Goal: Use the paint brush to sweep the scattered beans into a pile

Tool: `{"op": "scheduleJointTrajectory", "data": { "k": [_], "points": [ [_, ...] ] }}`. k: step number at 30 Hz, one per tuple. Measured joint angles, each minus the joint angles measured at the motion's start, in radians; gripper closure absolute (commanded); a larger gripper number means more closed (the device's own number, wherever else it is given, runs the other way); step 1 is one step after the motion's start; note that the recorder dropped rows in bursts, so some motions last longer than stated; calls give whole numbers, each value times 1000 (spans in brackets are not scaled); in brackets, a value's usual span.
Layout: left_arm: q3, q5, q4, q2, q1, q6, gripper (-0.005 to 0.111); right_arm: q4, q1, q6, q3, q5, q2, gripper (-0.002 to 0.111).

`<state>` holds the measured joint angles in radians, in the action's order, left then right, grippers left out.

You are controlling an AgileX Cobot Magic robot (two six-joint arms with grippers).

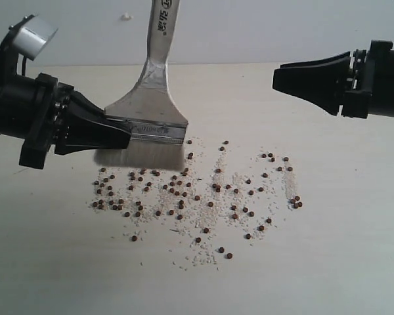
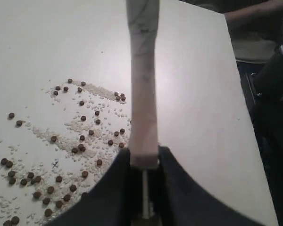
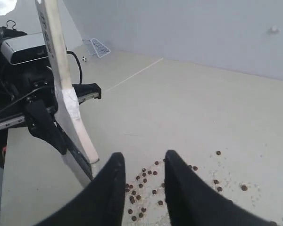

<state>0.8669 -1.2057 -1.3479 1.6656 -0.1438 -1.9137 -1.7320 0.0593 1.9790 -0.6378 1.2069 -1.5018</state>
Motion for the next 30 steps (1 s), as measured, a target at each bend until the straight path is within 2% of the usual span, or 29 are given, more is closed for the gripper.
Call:
{"op": "scheduleJointTrajectory", "data": {
  "k": [3,4,9,14,19,30],
  "points": [
    [0,0,-33,39,0,-45,107,-2,0,1,0,1,0,49],
    [0,0,-44,53,0,-61,107,-2,0,6,0,1,0,45],
    [0,0,-78,119,0,-114,107,-2,-23,81,-5,1,-2,49],
    [0,0,-89,141,0,-145,107,-2,-190,76,-149,2,-90,49],
    [0,0,-95,141,0,-171,107,-2,-283,16,-283,2,-231,50],
    [0,0,-95,141,0,-175,107,-2,-311,32,-399,2,-257,50]
  ]
}}
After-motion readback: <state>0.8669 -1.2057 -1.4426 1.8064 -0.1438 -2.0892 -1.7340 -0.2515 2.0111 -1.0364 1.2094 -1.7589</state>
